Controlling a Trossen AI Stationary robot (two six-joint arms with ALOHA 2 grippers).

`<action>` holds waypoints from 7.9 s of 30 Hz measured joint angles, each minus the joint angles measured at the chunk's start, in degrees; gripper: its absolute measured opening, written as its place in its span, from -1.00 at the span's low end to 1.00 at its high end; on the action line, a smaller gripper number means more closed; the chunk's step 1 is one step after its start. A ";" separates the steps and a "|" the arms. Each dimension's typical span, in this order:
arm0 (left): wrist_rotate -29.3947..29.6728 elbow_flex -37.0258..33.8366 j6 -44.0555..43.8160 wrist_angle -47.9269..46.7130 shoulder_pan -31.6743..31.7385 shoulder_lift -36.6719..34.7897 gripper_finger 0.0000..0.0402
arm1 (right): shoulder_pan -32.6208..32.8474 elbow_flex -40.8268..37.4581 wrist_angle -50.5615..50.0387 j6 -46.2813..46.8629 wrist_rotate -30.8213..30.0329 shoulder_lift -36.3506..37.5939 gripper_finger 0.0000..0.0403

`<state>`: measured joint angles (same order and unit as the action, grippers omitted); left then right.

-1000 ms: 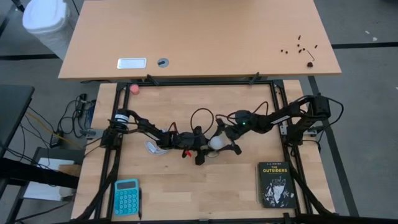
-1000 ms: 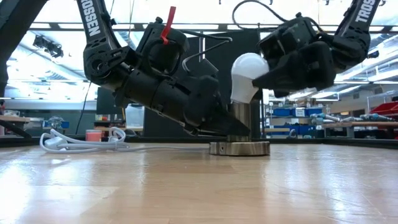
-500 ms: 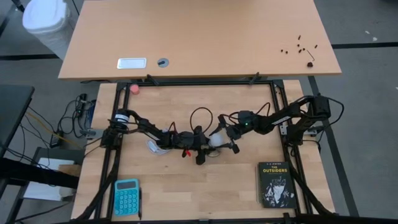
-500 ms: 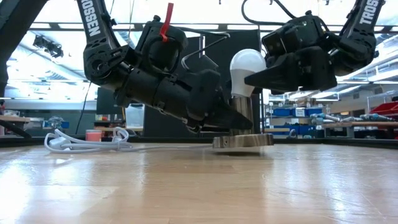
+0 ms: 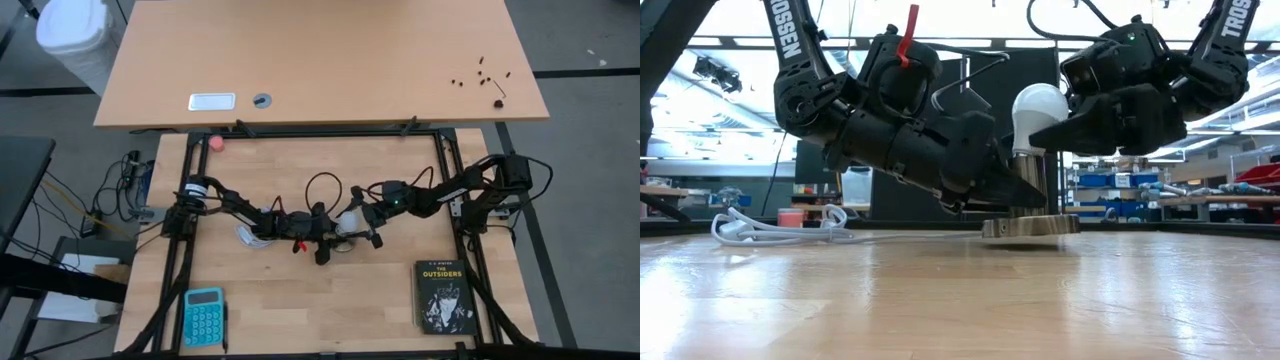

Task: Screw lightbulb
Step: Insert the white lightbulb into the silver lamp

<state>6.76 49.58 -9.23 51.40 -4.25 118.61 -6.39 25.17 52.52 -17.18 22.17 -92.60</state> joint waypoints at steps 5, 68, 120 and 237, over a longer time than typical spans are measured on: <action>0.00 0.00 -0.02 -0.05 0.00 0.00 0.03 | -0.24 0.00 2.00 2.93 1.91 0.00 0.53; 25.98 0.02 -10.92 -2.32 -3.82 0.07 0.03 | 8.06 7.56 -17.56 20.72 -27.79 0.00 -0.13; 35.54 10.26 -13.25 -19.63 -6.86 -0.02 0.03 | 7.40 7.47 -18.52 22.79 -17.76 0.68 0.29; 3.41 52.96 31.45 -45.65 -4.47 20.81 0.46 | -0.33 11.47 -95.19 34.54 -38.92 43.06 0.45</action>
<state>10.18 102.54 22.22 5.75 -8.72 139.41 -6.72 36.64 -42.67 17.37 -16.76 -49.53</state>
